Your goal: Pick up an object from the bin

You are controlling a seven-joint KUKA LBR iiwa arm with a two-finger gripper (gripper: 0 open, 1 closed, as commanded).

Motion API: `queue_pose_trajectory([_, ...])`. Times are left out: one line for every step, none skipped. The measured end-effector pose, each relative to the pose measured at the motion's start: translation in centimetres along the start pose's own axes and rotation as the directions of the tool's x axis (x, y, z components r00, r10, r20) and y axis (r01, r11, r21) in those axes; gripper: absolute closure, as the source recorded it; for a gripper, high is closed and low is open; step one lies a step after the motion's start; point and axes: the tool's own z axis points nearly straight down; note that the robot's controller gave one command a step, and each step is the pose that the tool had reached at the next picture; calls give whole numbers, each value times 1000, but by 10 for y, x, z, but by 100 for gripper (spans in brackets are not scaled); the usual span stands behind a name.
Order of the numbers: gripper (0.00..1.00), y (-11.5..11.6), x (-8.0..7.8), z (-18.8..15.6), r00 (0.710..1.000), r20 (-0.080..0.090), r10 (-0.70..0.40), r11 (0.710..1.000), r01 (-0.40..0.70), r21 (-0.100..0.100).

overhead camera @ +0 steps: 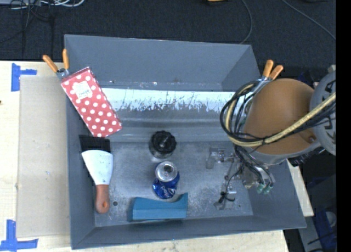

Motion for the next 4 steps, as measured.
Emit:
queue_pose_trajectory([0, 0, -2, -4, 1000, 9, 0, 1000, 0, 0])
queue_pose_trajectory([0, -42, -1, 58, 998, 9, -63, 998, 63, 0])
queue_pose_trajectory([0, -79, 4, 61, 976, 4, -216, 976, 216, 0])
queue_pose_trajectory([0, -110, -17, 59, 917, 9, -399, 917, 399, 3])
